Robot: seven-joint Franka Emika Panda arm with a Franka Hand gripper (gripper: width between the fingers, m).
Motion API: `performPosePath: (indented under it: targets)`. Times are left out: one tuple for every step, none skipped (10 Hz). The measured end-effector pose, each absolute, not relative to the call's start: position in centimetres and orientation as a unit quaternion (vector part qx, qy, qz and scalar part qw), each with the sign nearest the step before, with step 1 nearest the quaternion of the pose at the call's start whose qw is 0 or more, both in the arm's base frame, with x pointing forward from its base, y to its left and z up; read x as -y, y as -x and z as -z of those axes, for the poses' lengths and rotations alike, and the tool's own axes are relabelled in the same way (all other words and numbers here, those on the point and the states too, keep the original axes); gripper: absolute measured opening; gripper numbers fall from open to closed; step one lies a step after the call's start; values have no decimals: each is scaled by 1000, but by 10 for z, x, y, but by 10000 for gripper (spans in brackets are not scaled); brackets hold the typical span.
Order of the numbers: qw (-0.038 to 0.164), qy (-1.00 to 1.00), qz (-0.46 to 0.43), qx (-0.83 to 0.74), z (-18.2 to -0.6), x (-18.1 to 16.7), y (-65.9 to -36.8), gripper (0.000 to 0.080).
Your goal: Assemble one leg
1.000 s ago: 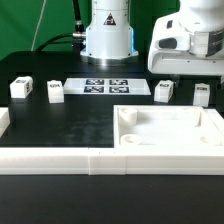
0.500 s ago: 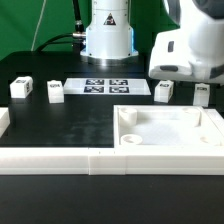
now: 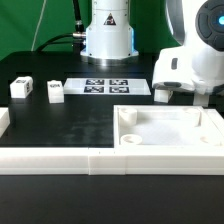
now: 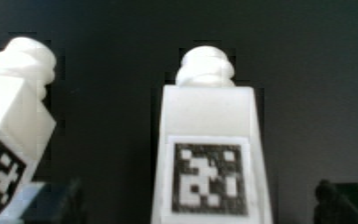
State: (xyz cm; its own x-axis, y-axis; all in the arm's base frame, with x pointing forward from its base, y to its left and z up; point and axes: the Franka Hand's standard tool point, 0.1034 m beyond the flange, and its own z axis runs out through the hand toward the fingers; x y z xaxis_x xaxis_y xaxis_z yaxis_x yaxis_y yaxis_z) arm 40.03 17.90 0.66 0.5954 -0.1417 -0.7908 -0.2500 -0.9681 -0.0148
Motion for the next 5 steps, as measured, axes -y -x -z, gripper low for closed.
performPosePath:
  targets:
    - [61,891,-437,-110,-5,-179,-398,649]
    - [61,890,-438,-110,-5,-178,-397,649]
    - [61,890,-438,-111,-5,-178,-397,649]
    - [61,890,-438,-111,-5,-178,-397,649]
    - [61,890,-438,-111,-5,-178,-397,525]
